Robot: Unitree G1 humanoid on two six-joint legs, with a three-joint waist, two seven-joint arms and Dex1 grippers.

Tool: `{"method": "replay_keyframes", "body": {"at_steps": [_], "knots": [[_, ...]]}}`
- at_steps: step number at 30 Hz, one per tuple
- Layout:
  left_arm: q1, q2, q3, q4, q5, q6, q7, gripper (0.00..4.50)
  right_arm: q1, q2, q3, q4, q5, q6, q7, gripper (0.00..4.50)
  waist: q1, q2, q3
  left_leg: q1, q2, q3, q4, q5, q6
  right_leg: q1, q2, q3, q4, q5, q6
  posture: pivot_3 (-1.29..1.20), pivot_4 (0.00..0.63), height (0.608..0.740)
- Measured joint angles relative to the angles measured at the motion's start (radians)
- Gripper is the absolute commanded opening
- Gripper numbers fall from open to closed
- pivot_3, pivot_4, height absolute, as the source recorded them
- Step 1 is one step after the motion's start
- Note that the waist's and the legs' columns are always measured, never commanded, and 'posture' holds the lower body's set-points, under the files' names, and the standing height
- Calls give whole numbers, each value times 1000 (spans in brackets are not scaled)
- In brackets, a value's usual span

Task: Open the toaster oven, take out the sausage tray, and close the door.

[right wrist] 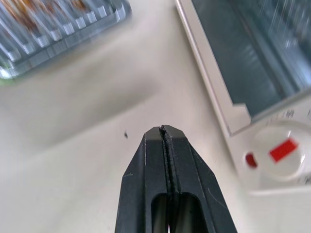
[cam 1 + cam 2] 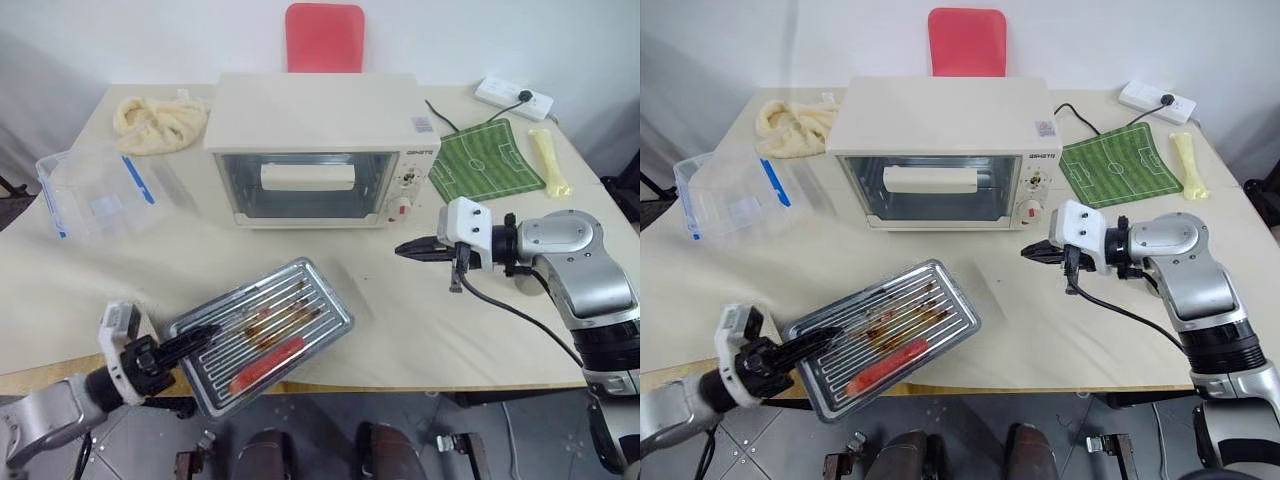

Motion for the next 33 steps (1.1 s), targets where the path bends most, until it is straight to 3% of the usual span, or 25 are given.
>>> {"method": "replay_keyframes", "body": {"at_steps": [7,17,24,30,33], "knots": [[256,2,92,-181,0,-100,-85,0,16,-2,3,52,-17,-29,28,30,4,1,0,-1,2,1,0,-1,1,0,-1,1,-6,0,-1,0,150,740],[294,154,128,-277,0,-202,-195,0,17,-2,4,78,-22,-43,42,30,3,2,1,-1,2,1,-1,-1,1,0,-1,0,-6,-1,-2,0,150,740],[13,259,-3,-97,0,-104,-228,0,42,1,6,65,-24,-42,40,30,6,5,3,-1,-2,2,0,0,2,0,0,1,-1,-1,-2,0,150,740],[-356,247,-237,170,0,16,-152,0,81,-20,9,28,-39,-42,36,30,3,4,3,-1,-2,2,0,0,1,-1,1,0,1,0,0,0,150,740],[-509,190,-342,291,0,61,-98,0,118,-41,-8,-2,-37,-18,24,30,5,4,3,0,-2,1,-1,0,1,-1,2,0,2,1,1,0,150,740]]}}
